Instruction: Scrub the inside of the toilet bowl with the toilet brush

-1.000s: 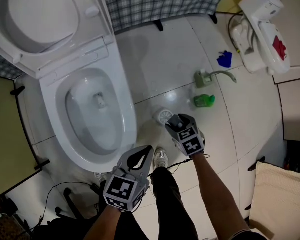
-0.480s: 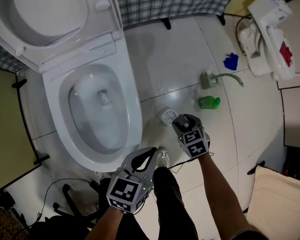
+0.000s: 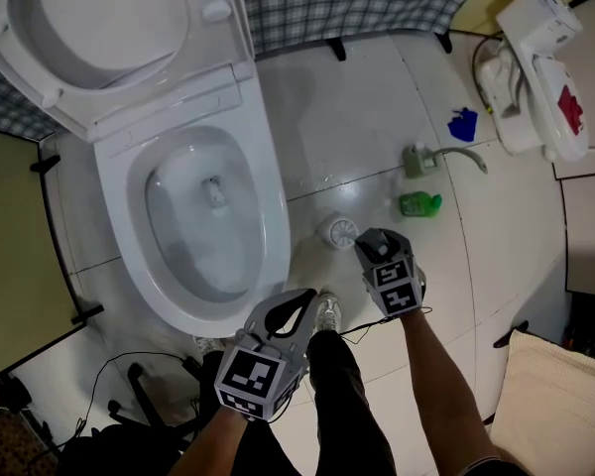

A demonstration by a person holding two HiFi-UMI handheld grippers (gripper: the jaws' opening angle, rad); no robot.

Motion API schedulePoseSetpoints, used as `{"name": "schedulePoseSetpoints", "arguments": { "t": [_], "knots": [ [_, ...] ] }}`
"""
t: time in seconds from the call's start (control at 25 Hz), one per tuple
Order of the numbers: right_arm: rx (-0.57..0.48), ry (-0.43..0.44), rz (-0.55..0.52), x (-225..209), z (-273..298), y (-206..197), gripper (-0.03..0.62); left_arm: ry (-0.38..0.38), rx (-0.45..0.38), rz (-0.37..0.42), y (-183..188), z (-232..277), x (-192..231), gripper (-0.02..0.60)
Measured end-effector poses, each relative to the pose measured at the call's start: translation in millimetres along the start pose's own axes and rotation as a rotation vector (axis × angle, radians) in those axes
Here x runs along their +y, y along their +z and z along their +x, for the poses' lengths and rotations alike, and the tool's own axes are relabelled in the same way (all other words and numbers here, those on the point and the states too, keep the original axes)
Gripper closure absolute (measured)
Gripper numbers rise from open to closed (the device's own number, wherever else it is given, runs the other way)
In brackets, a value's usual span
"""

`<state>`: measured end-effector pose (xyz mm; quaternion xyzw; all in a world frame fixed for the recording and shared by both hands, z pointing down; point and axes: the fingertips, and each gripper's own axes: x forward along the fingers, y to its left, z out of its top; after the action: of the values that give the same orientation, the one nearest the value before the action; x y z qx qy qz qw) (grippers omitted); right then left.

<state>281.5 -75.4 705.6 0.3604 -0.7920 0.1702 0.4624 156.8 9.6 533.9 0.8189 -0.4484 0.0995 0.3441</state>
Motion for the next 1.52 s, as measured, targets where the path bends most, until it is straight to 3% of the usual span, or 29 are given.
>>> {"name": "schedulePoseSetpoints", "arguments": {
  "t": [0.24,0.52,0.72,1.0,1.24,1.52],
  "knots": [
    [-0.034,-0.006,0.045,-10.8,-51.4,26.1,0.376,-0.002,-0.024,-0.006,18.9,-9.2,2.6,0.572],
    [-0.169,-0.061,0.096,-24.4,-152.5,86.3,0.376,0.005,-0.064,0.011,67.7,-36.5,-0.6,0.572],
    [-0.368,-0.060,0.148,-22.8,-233.9,157.4,0.376,0.031,-0.107,0.035,111.6,-72.9,3.0,0.572],
    [-0.595,0.011,0.116,8.1,-311.7,255.0,0.376,0.130,-0.136,0.063,145.0,-129.0,16.9,0.572],
    [-0.649,0.113,0.102,59.3,-311.3,299.3,0.376,0.237,-0.174,0.058,150.7,-167.5,39.1,0.572],
    [-0.578,0.223,0.084,118.2,-262.3,302.6,0.376,0.321,-0.171,0.041,136.2,-199.2,75.3,0.572]
  ]
}}
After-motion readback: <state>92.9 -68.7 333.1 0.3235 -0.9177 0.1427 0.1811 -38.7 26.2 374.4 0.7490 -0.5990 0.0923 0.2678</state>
